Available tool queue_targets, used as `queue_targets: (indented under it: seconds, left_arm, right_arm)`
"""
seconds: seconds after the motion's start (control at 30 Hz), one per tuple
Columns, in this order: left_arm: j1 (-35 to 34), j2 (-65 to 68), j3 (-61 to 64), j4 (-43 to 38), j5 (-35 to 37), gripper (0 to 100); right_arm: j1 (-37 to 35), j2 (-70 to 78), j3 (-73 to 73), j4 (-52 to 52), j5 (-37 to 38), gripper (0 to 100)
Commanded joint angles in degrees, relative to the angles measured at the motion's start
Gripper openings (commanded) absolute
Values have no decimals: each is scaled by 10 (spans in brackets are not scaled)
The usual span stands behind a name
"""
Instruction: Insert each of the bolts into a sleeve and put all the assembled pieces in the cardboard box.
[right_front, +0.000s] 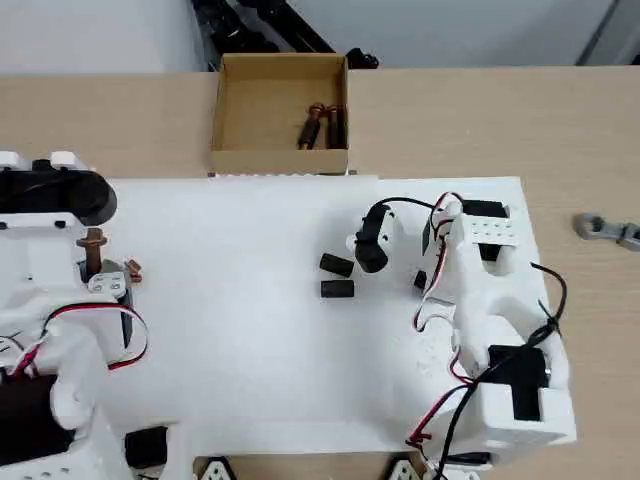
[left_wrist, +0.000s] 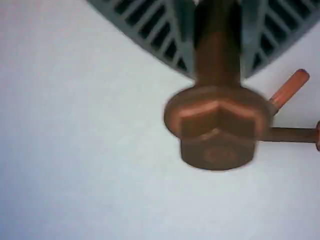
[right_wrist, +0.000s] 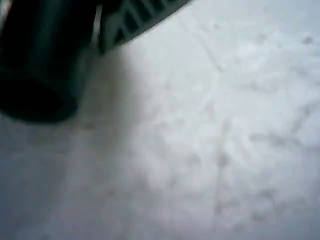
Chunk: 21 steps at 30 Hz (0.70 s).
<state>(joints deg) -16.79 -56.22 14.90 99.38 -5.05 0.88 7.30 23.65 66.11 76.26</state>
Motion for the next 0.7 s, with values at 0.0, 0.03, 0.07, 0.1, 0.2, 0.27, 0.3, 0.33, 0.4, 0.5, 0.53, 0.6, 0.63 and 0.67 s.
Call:
queue_targets:
  seconds: [0.0,0.03,0.07,0.1,0.2,0.27,0.3,0.33,0.4,0.5,0.53,0.6,0.63,0.67]
  left_arm:
    - [-4,-6,-3,-15,-4,5]
    - [-4,-6,-3,-15,-4,5]
    - [-4,-6,-3,-15,-4,5]
    - [-4,-6,-3,-15,-4,5]
    - [-4,-6,-3,-14,-4,5]
    - [-4,-6,-3,-14,-4,5]
    - [-4,-6,-3,-14,-4,5]
    - [-4,-6,-3,-14,-4,5]
    - [-4,-6,-3,-14,-4,5]
    - [-4,-6,-3,-14,-4,5]
    - [-4,-6,-3,-14,-4,5]
    - [-4,-6,-3,-14,-4,5]
    - [-4,-6,-3,-14,-4,5]
    - [-4,-6,-3,-14,-4,5]
  right_arm:
    - [-4,23,2,-6,3,141]
    - [-5,25,2,-5,3,141]
    - [-5,26,2,-5,2,140]
    - [-5,26,2,-5,-3,139]
    - [-7,25,2,-5,-25,136]
    - [-7,24,2,-5,-40,93]
    - [-7,23,2,-5,-48,57]
    - [-8,22,2,-5,-54,18]
    - [-7,22,2,-5,-59,9]
    - [-5,19,1,-5,-91,3]
    - [-5,12,1,-5,-102,4]
    - [-5,-15,2,-4,-122,5]
    - [-5,-34,3,-4,-135,5]
    - [-5,-58,4,-4,-147,5]
